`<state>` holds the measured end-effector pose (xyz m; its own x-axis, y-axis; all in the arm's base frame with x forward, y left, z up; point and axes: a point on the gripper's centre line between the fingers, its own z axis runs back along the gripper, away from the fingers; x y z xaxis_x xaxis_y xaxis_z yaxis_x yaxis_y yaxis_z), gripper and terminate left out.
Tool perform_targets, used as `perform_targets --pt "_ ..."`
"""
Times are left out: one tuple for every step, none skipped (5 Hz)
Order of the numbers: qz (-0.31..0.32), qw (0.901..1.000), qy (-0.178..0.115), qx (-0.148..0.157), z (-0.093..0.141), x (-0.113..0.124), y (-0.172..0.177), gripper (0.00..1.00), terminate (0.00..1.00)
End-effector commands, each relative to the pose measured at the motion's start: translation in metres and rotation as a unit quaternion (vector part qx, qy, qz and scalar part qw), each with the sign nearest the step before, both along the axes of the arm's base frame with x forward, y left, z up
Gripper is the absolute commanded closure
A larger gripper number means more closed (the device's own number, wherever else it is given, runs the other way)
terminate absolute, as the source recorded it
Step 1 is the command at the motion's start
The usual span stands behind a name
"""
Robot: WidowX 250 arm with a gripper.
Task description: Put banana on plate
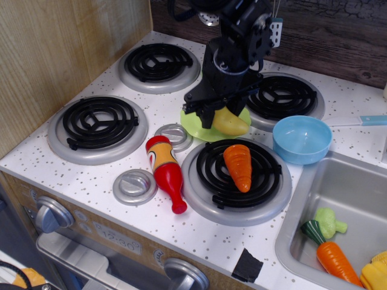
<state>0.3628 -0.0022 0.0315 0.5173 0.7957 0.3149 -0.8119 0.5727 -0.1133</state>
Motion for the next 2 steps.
perform_targets --pt "0.009 0.9993 -0.032 -0.015 0.0075 0.0086 -0.0044 0.00 0.00" --pt "0.009 0.9993 -0.032 -0.015 0.0075 0.0086 -0.0044 0.00 1.00"
